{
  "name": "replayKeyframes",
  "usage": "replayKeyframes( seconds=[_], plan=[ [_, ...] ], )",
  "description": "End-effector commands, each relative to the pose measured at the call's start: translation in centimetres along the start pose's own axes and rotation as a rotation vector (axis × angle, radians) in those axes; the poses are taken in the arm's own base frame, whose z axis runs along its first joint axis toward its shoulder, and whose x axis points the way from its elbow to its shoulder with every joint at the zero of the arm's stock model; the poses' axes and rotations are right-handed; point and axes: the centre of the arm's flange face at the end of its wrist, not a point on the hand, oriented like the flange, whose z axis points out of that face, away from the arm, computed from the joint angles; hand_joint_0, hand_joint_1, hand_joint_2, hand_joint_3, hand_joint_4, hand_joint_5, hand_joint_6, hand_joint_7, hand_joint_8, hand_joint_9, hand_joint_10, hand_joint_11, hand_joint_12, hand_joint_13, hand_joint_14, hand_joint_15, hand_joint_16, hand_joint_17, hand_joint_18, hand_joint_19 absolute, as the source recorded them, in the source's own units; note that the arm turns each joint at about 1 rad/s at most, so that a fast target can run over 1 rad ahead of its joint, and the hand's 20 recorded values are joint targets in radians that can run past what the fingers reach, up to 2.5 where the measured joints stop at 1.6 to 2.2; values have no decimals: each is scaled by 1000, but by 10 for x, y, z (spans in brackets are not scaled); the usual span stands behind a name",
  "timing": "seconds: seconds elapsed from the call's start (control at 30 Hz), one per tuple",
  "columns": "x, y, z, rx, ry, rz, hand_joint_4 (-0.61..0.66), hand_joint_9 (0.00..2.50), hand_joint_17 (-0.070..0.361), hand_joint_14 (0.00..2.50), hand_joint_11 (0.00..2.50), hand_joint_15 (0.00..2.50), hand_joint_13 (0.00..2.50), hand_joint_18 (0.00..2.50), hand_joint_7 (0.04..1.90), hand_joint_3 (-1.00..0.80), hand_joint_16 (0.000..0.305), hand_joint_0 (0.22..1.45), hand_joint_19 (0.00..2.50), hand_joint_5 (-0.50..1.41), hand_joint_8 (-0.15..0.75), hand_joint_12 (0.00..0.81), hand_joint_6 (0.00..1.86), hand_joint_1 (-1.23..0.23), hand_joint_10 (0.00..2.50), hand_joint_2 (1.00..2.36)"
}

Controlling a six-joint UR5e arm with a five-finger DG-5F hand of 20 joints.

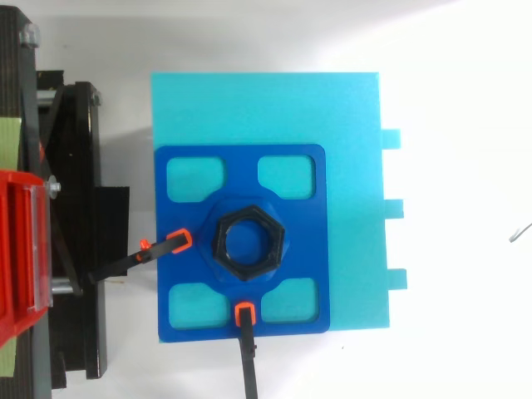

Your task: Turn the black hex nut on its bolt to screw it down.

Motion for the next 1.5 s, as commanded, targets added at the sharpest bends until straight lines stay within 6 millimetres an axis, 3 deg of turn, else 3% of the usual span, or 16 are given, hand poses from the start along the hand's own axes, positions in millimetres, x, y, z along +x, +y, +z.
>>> replayKeyframes(
  seconds=[0.0, 0.33, 0.6, 0.8, 0.87, 1.1, 1.47],
  plan=[
    [0, 0, 0, -1, 5, -3, 214, 502, 106, 0, 0, 0, 421, 325, 662, -500, 47, 532, 185, -180, 264, 320, 501, -479, 0, 1000],
    [-7, 14, 25, -94, -165, -396, 219, 538, 103, 0, 0, 0, 447, 366, 672, -500, 46, 550, 205, -169, 263, 314, 501, -483, 0, 1000],
    [-4, 8, 33, -23, -217, -506, 216, 537, 102, 0, 0, 0, 451, 378, 672, -500, 45, 553, 214, -167, 261, 311, 501, -486, 0, 1000],
    [6, -11, 63, 21, -198, -579, 216, 537, 102, 0, 0, 0, 451, 388, 673, -500, 45, 557, 213, -166, 260, 310, 501, -487, 0, 1000],
    [9, -17, 81, 31, -185, -600, 214, 534, 102, 0, 0, 0, 449, 389, 673, -500, 45, 557, 220, -166, 260, 310, 501, -487, 0, 1000],
    [13, -19, 129, 15, -165, -668, 211, 505, 102, 0, 0, 0, 415, 385, 676, -500, 45, 555, 228, -170, 259, 308, 501, -487, 0, 1000],
    [23, -7, 147, -23, -188, -717, 202, 460, 104, 0, 0, 0, 374, 358, 683, -500, 46, 539, 223, -184, 257, 317, 501, -494, 0, 1000]
  ],
)
